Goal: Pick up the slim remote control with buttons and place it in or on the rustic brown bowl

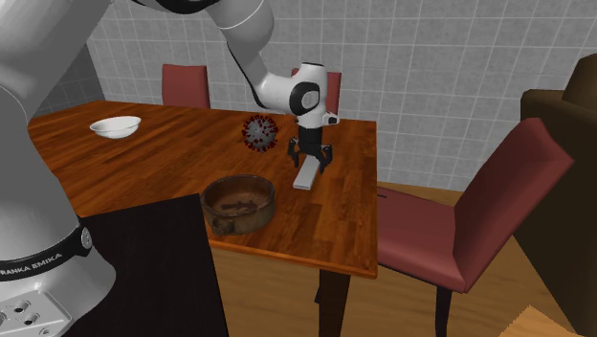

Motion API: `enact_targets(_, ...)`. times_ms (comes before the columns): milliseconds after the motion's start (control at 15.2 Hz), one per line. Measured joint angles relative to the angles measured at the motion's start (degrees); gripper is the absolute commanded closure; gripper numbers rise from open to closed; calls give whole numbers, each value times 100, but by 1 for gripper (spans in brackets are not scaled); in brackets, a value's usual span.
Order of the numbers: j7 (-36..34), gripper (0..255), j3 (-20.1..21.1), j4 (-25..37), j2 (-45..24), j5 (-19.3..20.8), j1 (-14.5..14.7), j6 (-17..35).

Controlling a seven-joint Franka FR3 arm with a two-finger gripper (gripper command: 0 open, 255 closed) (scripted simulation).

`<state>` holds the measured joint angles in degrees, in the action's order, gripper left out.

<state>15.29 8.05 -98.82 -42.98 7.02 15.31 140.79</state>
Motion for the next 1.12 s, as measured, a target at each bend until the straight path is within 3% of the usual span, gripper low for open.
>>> enact_targets(396, -2, 0, -6, 24, -51, 6, 6, 30)
enact_targets(462, -2, 255, -6, 24, -51, 6, 6, 30)
enact_targets(1122, -1, 255, -4, 26, -45, 8, 8, 32)
